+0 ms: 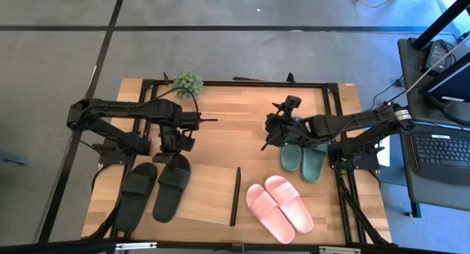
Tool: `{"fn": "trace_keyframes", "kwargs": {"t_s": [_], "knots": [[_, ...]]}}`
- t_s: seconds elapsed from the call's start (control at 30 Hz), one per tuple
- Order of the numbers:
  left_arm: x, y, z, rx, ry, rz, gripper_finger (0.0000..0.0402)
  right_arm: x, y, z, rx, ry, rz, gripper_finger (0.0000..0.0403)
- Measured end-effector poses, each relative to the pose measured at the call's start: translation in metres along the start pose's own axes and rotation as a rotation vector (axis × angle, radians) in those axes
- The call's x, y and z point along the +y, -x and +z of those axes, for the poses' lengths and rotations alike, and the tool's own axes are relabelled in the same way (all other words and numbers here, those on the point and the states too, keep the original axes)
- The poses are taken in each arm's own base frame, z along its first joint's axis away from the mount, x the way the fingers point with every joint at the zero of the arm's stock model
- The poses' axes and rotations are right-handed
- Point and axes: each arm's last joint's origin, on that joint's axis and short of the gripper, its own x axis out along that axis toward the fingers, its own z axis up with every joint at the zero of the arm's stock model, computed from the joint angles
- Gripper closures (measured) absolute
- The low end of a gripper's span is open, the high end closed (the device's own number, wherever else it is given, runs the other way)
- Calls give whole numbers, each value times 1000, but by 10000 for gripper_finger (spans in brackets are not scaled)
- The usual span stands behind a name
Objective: Pick and place slides into the shelf
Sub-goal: Put the black slipper on the shelf
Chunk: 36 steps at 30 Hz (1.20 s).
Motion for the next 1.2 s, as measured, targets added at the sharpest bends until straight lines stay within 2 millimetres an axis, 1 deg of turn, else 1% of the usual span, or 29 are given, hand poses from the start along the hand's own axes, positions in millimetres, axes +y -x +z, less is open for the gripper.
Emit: {"fn": "trace_keyframes", "kwargs": {"t_s": [0.23,0.53,0.63,0.8,0.9,1.03,1.2], "knots": [[0,0,0,-1,42,7,367,0,0,0,0,1,0,164],[0,0,0,-1,45,9,362,0,0,0,0,0,0,164],[0,0,0,-1,44,13,343,0,0,0,0,0,0,164],[1,0,0,0,45,22,293,0,0,0,0,0,0,164],[0,1,-1,0,57,27,270,0,0,0,0,0,0,164],[-4,7,-4,-23,82,61,256,0,0,0,0,0,0,164],[-16,25,-3,-86,43,220,254,0,0,0,0,-1,0,164]]}}
